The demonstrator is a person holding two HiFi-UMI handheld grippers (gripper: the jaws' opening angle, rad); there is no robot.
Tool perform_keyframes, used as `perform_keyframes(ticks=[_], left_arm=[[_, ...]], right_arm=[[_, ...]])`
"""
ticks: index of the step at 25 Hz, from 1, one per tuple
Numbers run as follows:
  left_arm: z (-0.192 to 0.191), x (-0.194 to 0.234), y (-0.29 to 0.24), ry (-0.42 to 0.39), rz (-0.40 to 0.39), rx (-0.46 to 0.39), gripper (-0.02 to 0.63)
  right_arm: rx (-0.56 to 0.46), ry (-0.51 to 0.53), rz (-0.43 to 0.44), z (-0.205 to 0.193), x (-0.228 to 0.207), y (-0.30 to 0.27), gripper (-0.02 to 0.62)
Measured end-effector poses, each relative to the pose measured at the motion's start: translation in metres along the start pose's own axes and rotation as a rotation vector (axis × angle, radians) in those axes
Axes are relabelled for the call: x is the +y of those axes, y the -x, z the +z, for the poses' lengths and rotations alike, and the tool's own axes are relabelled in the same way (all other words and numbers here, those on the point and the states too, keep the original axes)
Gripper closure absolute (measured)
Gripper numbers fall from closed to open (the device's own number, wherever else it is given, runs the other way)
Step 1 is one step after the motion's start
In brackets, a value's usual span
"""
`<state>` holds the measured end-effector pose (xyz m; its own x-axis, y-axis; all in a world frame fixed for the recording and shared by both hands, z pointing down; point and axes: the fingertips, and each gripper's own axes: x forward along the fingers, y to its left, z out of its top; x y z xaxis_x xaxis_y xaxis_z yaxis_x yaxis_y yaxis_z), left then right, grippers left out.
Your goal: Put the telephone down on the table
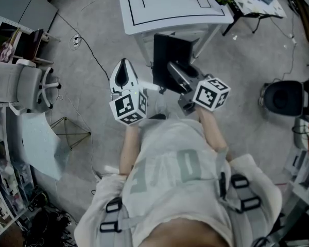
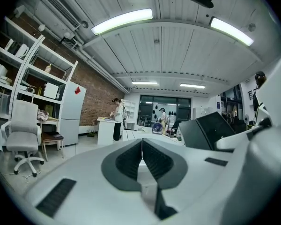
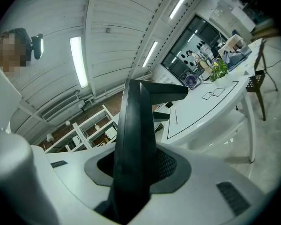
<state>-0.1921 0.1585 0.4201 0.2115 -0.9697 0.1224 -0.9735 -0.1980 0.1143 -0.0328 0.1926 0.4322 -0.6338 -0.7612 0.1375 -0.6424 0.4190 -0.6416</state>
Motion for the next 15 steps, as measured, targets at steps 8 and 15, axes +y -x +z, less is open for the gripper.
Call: perform_keyframes(ticks=[8,15], left_arm=[[-0.003,0.011,-0.040,0.023,-0.038,0.003,0.597],[0.002,0.024,-0.057,0.039,-0.044,0.007,0.597]], right_arm=[[-0.032,-0.014,-0.038,0.017,-0.020,-0.023,0.443],[-0.054,-0.044,-0.043,0.030,-0.023,-0.038,0.443]])
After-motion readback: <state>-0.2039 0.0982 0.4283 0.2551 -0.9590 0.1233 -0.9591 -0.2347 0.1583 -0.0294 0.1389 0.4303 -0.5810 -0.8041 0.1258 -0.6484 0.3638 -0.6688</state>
